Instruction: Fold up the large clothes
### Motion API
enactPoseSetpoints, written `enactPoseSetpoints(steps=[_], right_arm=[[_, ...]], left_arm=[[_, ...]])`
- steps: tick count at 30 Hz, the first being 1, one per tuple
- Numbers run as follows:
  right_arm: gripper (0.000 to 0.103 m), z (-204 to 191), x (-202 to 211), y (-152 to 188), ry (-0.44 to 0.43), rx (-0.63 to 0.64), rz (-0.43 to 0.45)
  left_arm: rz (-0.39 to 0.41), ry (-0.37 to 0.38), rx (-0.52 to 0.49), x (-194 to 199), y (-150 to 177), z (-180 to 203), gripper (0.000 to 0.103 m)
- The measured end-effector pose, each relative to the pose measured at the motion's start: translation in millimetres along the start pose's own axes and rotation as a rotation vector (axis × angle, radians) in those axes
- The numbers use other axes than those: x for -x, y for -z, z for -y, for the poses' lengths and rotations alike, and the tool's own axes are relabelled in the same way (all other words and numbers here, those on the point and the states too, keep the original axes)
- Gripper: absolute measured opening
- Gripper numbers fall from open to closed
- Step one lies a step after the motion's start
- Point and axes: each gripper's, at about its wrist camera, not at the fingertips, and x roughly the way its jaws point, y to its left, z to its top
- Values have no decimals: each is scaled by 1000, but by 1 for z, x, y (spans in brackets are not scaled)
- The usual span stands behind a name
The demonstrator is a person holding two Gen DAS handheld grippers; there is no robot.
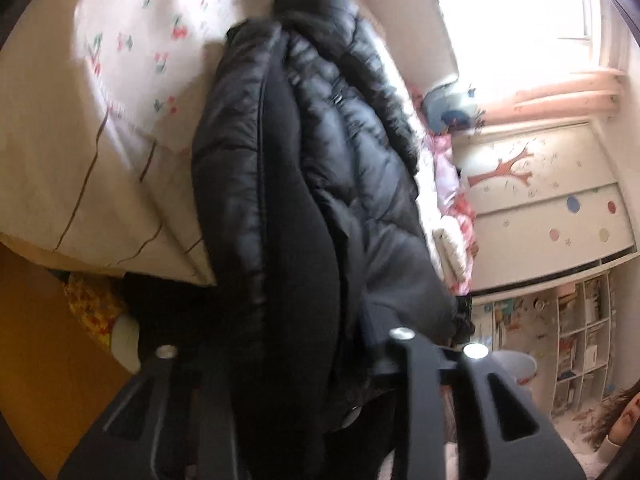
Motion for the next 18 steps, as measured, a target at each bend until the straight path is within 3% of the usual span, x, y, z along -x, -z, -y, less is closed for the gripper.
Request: enactPoseSetpoints(steps=[5,9,18], right_arm=[[17,-46,8,-22,-202,101,124],[17,-57,8,-51,-317,106,185],[17,-78,-6,-142,-343,159,241]], left_arm=[[100,70,-52,21,-15,48,13],[179,146,-63,35,-34,76,12],[321,290,-47,37,-114,99,12]])
